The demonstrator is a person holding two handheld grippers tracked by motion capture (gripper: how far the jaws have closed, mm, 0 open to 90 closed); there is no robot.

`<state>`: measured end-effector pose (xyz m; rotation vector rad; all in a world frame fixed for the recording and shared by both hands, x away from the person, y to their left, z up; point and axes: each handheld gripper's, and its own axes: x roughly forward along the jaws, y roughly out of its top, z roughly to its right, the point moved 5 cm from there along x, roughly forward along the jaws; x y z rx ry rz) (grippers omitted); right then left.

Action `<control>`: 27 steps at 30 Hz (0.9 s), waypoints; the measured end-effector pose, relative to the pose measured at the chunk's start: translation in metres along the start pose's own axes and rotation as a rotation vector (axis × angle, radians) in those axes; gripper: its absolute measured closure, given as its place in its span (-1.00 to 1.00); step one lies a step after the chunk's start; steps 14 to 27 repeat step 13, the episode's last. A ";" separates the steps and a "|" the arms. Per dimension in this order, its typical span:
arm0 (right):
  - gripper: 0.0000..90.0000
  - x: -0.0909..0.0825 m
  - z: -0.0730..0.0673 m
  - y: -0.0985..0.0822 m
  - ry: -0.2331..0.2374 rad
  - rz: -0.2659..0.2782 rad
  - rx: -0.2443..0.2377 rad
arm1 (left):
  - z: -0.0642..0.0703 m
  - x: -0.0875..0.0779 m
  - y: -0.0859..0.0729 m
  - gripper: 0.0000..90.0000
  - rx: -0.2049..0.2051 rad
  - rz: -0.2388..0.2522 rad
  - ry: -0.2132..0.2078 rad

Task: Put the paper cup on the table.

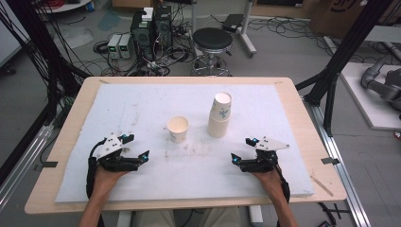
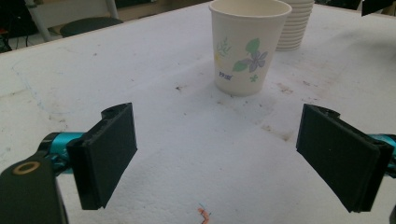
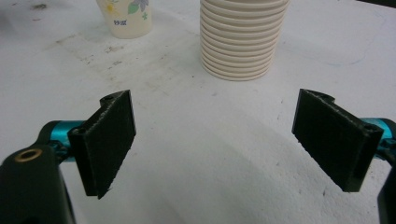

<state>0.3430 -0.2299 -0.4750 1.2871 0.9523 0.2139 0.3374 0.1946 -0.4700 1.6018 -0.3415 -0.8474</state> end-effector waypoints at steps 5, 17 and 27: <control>-0.69 0.000 0.000 0.000 -0.001 0.002 -0.005 | 0.000 0.000 0.000 -0.73 -0.001 0.004 0.001; -0.69 -0.001 -0.001 0.000 -0.006 0.005 -0.004 | 0.000 0.000 0.000 -0.73 -0.005 0.000 0.006; -0.69 -0.001 -0.001 0.000 -0.006 0.005 -0.004 | 0.000 0.000 0.000 -0.73 -0.005 0.000 0.006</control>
